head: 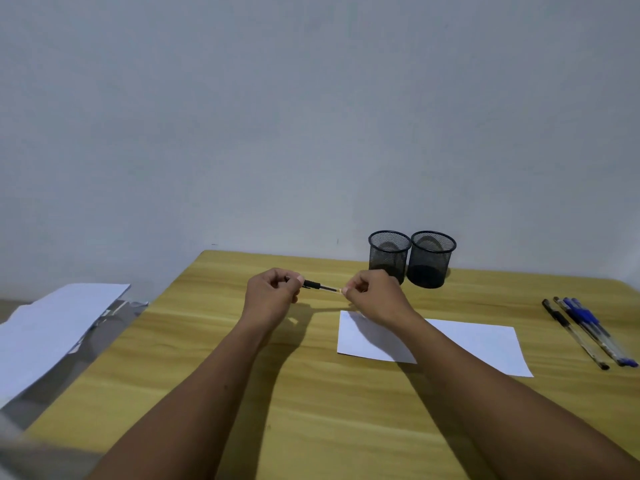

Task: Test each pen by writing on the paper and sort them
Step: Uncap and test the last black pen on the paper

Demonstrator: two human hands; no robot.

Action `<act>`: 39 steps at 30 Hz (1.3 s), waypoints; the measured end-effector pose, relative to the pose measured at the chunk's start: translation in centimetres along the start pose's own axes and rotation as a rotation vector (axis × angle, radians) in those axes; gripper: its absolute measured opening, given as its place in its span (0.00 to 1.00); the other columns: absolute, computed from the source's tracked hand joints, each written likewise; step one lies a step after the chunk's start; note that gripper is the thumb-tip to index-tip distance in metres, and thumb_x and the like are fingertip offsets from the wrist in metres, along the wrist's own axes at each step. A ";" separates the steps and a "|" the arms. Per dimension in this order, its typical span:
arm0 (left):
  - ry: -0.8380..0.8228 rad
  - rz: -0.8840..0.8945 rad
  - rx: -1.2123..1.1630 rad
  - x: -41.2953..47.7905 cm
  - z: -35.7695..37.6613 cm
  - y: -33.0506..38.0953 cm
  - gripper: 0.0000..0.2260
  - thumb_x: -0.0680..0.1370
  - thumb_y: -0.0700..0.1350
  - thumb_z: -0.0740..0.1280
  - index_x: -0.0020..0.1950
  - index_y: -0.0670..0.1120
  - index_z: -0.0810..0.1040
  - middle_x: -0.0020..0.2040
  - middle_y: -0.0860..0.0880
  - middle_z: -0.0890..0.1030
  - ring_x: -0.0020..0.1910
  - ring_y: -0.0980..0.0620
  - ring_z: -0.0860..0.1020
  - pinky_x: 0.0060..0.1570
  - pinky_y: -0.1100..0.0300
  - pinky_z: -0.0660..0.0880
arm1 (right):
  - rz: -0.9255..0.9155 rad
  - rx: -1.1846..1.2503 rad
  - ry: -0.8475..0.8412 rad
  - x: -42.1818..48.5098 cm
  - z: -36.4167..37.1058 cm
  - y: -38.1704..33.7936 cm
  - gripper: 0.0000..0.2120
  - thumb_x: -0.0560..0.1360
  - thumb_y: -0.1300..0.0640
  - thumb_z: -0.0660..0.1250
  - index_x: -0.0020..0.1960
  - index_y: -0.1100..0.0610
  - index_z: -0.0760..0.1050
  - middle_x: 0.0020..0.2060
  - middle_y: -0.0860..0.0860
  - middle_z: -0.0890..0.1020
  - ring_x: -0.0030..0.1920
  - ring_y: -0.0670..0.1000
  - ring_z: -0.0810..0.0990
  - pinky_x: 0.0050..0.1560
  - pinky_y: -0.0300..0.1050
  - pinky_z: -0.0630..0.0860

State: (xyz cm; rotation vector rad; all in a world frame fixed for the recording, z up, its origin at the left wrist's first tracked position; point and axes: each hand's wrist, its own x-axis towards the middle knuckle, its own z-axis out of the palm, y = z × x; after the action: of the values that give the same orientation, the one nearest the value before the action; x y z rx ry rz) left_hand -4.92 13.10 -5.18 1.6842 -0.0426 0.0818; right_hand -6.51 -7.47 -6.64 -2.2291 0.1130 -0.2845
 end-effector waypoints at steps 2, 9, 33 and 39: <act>0.006 0.002 0.009 -0.1 -0.5 -0.1 0.04 0.77 0.42 0.72 0.47 0.42 0.84 0.38 0.44 0.79 0.36 0.51 0.76 0.38 0.60 0.73 | 0.000 -0.033 -0.021 -0.2 0.2 0.0 0.06 0.77 0.55 0.71 0.43 0.55 0.84 0.35 0.44 0.82 0.47 0.51 0.80 0.42 0.39 0.70; 0.067 0.057 0.075 -1.0 -3.9 0.4 0.03 0.76 0.43 0.72 0.44 0.45 0.84 0.35 0.44 0.75 0.33 0.52 0.75 0.39 0.57 0.73 | -0.094 -0.146 -0.117 -0.5 2.6 -3.5 0.08 0.77 0.53 0.70 0.53 0.54 0.84 0.53 0.50 0.86 0.58 0.53 0.80 0.56 0.47 0.76; 0.825 -0.089 0.415 -19.5 -33.4 -4.2 0.05 0.76 0.44 0.71 0.43 0.44 0.82 0.39 0.43 0.83 0.34 0.53 0.76 0.37 0.61 0.72 | -0.777 -0.472 -0.584 -14.8 29.0 -19.1 0.24 0.79 0.56 0.62 0.75 0.55 0.70 0.75 0.56 0.72 0.75 0.60 0.67 0.72 0.53 0.66; 0.592 -0.189 0.727 -20.3 -30.8 -10.8 0.06 0.75 0.49 0.71 0.39 0.51 0.79 0.32 0.53 0.79 0.34 0.56 0.78 0.36 0.62 0.71 | -0.855 -0.602 -0.541 -15.8 29.2 -18.2 0.30 0.79 0.55 0.60 0.80 0.54 0.60 0.80 0.57 0.64 0.81 0.59 0.58 0.78 0.59 0.59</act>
State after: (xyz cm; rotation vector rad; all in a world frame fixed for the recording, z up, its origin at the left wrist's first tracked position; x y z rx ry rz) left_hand -25.23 44.48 -13.98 2.3082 0.6594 0.4961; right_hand -15.05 28.95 -12.64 -2.7466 -1.2050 -0.0838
